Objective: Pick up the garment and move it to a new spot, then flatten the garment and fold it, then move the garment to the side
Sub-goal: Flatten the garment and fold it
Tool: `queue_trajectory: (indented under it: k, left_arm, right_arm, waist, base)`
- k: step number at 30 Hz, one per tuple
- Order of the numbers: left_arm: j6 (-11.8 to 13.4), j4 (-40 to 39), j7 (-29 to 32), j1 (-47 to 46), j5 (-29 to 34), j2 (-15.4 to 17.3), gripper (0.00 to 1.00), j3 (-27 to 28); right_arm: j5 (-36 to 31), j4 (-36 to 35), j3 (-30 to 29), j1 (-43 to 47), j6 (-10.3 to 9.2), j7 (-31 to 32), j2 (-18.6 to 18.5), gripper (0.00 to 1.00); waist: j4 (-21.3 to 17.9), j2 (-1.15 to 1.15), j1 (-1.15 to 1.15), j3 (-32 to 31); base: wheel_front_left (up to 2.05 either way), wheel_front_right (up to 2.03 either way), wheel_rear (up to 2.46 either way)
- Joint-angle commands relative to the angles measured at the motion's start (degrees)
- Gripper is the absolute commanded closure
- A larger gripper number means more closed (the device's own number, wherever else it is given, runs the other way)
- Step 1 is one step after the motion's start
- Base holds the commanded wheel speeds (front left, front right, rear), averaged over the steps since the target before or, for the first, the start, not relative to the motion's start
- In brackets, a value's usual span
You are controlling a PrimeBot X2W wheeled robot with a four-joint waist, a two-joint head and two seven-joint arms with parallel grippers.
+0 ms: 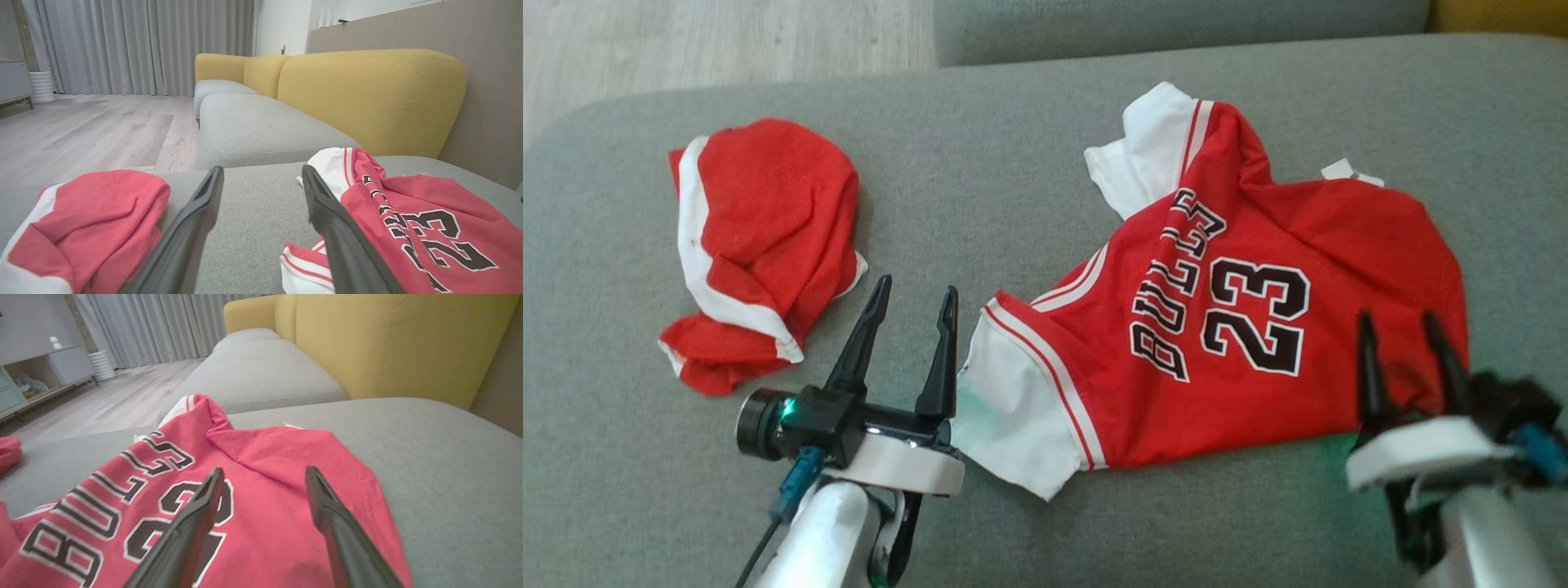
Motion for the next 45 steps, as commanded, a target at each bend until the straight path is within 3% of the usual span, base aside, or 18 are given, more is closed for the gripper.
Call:
queue_trajectory:
  k: [1, 8, 15, 19, 25, 26, 27, 35, 45]
  left_arm:
    - [-0.47, -1.90, -0.29, -2.82, 0.66, 0.38, 0.00, 1.87]
    - [-1.12, -1.79, -0.29, -4.47, 1.03, 0.14, 0.00, 1.59]
    - [-1.71, -1.52, -0.29, -6.01, 1.46, -0.41, 0.00, 1.35]
    - [-1.94, -1.44, -0.29, -6.58, 1.61, -0.73, 0.00, 1.43]
    - [-2.31, -1.07, -0.29, -7.31, 2.07, -1.08, 0.00, 1.57]
    - [-2.34, -1.08, -0.29, -7.40, 2.14, -1.13, 0.00, 1.61]
    - [-2.37, -1.09, -0.29, -7.49, 2.20, -1.19, 0.00, 1.65]
    - [-2.76, -1.55, -0.29, -8.13, 2.68, -1.56, 0.00, 1.97]
    - [-3.24, -2.13, -0.29, -9.09, 2.74, -2.11, 0.00, 1.90]
  right_arm:
    - [-1.04, -2.22, -0.87, -4.96, -0.04, 1.82, 0.04, 0.00]
    - [-2.74, 1.93, -11.62, -15.59, -0.04, 11.91, 0.09, 0.00]
    - [-10.85, 12.01, -21.52, -27.24, -0.04, 21.92, 0.10, 0.00]
    - [-18.89, 16.41, -27.89, -31.16, -0.04, 26.39, 0.10, 0.00]
    - [-25.60, 21.55, -31.24, -34.31, -0.04, 30.74, 0.10, 0.00]
    - [-26.26, 22.10, -31.45, -34.60, -0.04, 30.96, 0.10, 0.23]
    - [-26.85, 22.47, -31.57, -34.94, -0.04, 30.86, 0.10, 1.00]
    - [-27.70, 22.35, -30.27, -39.70, -0.04, 23.91, -0.49, 1.00]
    - [-30.71, 23.29, -26.28, -49.60, -0.04, 19.74, -7.28, 1.00]
  waist:
    - [0.58, 0.00, 0.00, 1.55]
    - [2.54, 0.00, 0.00, 5.53]
    - [4.88, 0.00, 0.00, 8.77]
    - [5.73, 0.00, 0.00, 9.78]
    - [6.42, 0.00, 0.00, 10.72]
    - [6.49, 0.00, 0.00, 10.85]
    - [6.57, 0.00, 0.00, 10.97]
    - [7.32, 0.00, 0.00, 12.17]
    - [11.30, 0.00, 0.00, 13.79]
  base:
    - [0.00, 0.00, 0.00]
    - [0.00, 0.00, 0.00]
    - [0.00, 0.00, 0.00]
    - [0.00, 0.00, 0.00]
    - [0.00, 0.00, 0.00]
    - [0.00, 0.00, 0.00]
    - [0.00, 0.00, 0.00]
    - [0.00, 0.00, 0.00]
    - [0.00, 0.00, 0.00]
